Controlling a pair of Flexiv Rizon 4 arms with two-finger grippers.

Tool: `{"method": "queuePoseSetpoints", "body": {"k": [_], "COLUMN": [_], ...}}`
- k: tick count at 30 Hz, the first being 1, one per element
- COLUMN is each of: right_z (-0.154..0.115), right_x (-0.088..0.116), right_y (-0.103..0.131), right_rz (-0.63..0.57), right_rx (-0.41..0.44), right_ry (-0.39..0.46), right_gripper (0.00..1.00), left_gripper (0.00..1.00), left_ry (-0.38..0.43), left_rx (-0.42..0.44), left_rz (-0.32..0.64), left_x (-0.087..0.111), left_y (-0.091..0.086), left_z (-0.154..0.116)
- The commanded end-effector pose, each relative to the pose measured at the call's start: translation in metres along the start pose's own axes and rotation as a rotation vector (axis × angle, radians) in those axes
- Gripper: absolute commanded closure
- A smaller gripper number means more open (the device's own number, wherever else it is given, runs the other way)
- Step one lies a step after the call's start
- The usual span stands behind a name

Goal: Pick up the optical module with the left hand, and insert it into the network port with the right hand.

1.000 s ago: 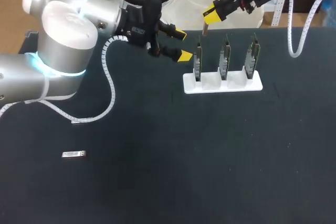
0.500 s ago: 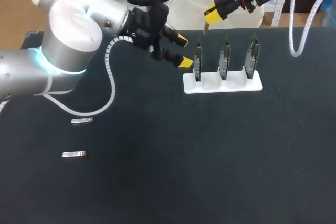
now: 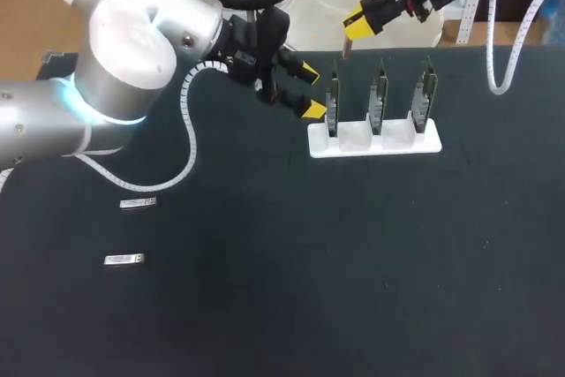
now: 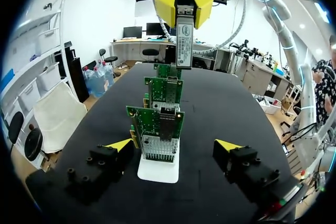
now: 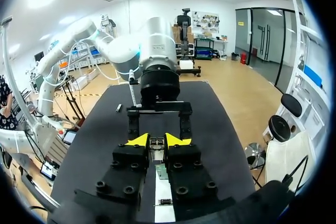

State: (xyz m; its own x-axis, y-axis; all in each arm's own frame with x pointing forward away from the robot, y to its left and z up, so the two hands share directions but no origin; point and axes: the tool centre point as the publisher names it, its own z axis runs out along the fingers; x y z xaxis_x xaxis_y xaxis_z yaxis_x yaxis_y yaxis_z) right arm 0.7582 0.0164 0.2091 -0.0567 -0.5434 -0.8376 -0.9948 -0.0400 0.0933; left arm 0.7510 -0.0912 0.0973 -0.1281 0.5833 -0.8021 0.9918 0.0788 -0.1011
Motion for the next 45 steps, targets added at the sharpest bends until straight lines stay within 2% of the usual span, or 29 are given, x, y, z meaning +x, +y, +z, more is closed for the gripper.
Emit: {"method": "queuePoseSetpoints", "body": {"k": [1,24,33,45], "right_z": [0.000,0.003,0.009,0.023], "right_x": [-0.001,-0.003,0.001,0.008], "right_y": [0.003,0.010,0.007,0.008], "right_rz": [-0.004,-0.021,-0.043,-0.086], "right_rx": [0.005,-0.019,-0.030,0.005], "right_ry": [0.003,0.022,0.061,0.116], "right_gripper": [1.00,1.00,1.00,1.00], "left_gripper": [0.00,0.00,0.00,0.00], "left_ry": [0.005,0.022,0.022,0.022], "left_rx": [0.005,0.033,0.033,0.033], "left_rz": [0.001,0.029,0.029,0.029], "left_x": [0.000,-0.001,-0.001,-0.001], "left_y": [0.001,-0.007,-0.007,-0.007], "left_z": [0.000,0.002,0.002,0.002]}}
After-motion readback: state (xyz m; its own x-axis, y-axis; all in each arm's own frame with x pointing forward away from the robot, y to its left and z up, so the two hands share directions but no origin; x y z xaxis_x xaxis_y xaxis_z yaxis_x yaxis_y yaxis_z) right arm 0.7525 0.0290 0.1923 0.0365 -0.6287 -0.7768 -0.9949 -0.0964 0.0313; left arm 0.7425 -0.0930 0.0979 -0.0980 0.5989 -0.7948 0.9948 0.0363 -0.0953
